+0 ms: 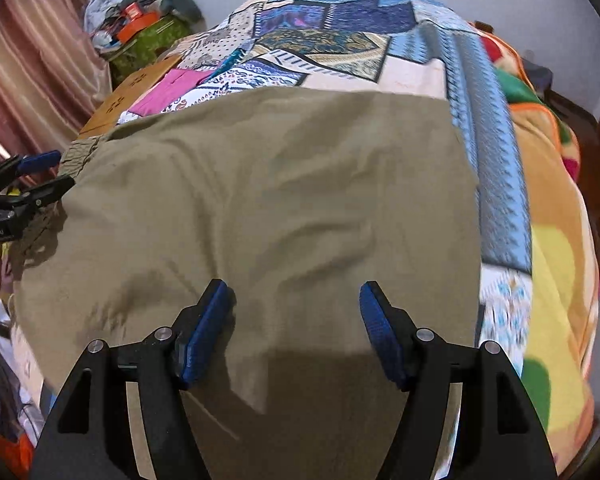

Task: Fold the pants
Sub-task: 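Fold the pants again with both grippers and lay them flat on the bed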

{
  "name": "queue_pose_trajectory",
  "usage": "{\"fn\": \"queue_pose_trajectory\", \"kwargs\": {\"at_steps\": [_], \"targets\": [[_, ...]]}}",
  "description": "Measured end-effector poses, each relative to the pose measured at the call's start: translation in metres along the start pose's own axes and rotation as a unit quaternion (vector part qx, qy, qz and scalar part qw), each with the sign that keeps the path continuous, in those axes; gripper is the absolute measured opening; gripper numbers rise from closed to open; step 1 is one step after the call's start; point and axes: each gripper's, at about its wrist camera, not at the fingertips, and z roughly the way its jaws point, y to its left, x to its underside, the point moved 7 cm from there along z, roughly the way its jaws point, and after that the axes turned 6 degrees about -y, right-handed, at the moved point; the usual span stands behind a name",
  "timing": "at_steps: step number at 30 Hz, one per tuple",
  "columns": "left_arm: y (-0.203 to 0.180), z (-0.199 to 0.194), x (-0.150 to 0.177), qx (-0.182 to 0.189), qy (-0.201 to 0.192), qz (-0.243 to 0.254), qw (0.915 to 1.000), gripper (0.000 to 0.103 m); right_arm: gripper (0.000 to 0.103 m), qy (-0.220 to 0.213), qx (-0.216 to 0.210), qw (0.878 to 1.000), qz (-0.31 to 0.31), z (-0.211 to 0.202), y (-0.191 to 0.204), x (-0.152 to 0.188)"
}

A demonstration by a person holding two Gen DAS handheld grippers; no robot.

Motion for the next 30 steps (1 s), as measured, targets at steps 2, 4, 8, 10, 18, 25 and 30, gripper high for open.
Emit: {"fn": "queue_pose_trajectory", "kwargs": {"at_steps": [2,4,8,10,18,25,30], "targets": [[0.000,-0.012,-0.003,0.005,-0.012,-0.009,0.9999,0.086,0.066,0.000,-0.001,1.000,0.011,-0.003,0.000,0.009],[-0.003,-0.025,-0.008,0.015,-0.027,-0.016,0.9994,0.086,0.067,-0.004,0.002,1.000,0.019,-0.005,-0.001,0.016],[-0.025,-0.030,-0.012,0.053,-0.033,-0.014,0.9979,0.086,0.068,-0.013,0.007,0.999,0.037,-0.009,-0.001,0.022],[-0.037,-0.021,-0.006,0.060,-0.020,-0.003,0.9980,0.086,0.068,-0.016,0.011,0.999,0.040,-0.011,0.000,0.024],[-0.036,0.024,0.036,0.029,0.021,0.033,0.9988,0.101,0.068,-0.014,0.023,0.999,0.034,-0.023,-0.002,0.038],[-0.012,0.012,0.047,0.041,0.027,-0.012,0.9987,0.101,0.068,-0.025,0.046,0.998,0.027,-0.035,-0.008,0.053],[-0.011,-0.004,0.050,0.004,0.008,0.009,0.9999,0.101,0.068,-0.030,0.047,0.997,0.045,-0.041,-0.011,0.059]]}}
